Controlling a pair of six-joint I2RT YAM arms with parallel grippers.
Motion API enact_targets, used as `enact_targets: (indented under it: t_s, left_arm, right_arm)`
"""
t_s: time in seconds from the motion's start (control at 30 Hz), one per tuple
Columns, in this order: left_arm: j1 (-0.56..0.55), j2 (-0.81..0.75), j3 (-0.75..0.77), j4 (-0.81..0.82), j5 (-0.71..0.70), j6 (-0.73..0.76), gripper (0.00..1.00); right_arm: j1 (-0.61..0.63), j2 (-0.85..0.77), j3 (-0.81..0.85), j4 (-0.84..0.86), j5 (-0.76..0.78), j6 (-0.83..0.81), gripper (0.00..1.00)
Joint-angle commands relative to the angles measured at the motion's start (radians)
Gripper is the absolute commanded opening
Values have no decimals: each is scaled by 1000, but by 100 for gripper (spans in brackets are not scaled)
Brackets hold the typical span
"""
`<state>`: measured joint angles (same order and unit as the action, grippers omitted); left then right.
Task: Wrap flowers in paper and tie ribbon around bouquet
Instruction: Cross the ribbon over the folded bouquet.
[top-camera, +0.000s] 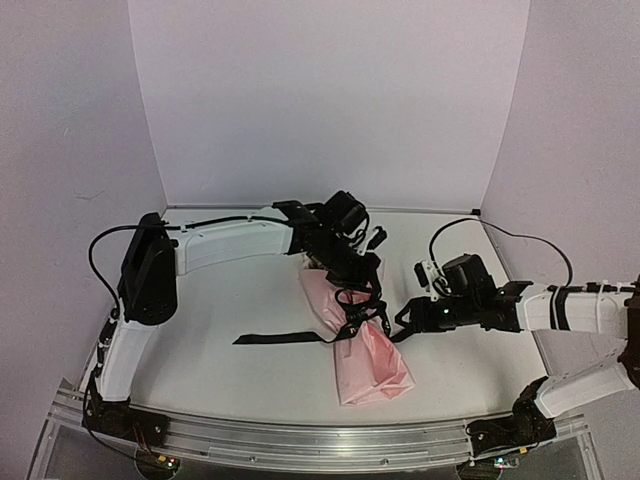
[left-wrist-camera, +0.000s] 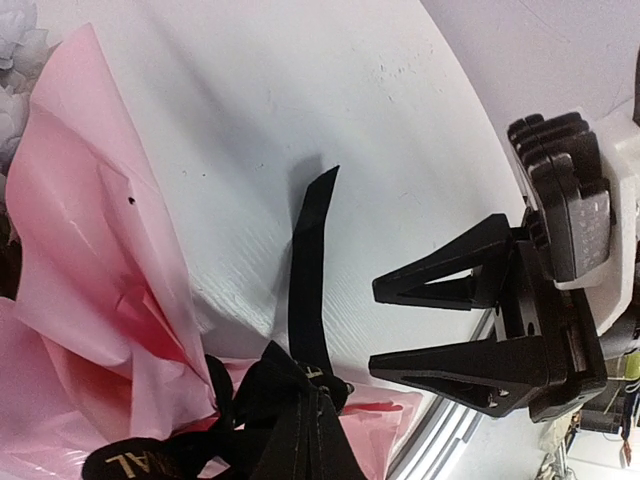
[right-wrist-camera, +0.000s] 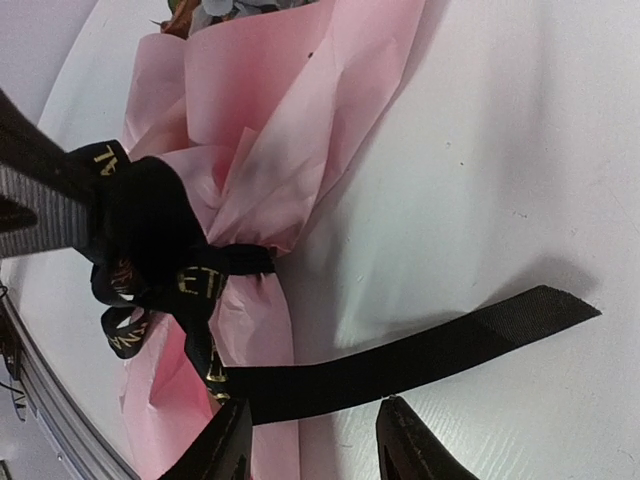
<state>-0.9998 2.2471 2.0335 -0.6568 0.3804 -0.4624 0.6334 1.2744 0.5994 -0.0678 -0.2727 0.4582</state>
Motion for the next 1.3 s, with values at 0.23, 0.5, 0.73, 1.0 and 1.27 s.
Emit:
enact_targets:
  t_s: [0.23, 0.5, 0.73, 1.0, 1.27]
  left_arm:
    - [95, 49, 68, -7, 267, 99, 0]
    - [136, 99, 97, -17, 433, 173, 0]
    - [162, 143, 132, -25, 486, 258, 0]
    - [176, 176, 155, -35, 521, 354, 0]
    - [181, 180, 131, -24, 554, 421, 0]
  right_arm:
    - [29, 25, 107, -1, 3, -98, 43]
    - [118, 75, 266, -143, -9, -316, 47]
    - [189, 209, 429, -287, -18, -494, 52]
    - [227, 317, 551, -367, 20, -572, 59]
    - [258, 387, 618, -394, 81, -655, 62]
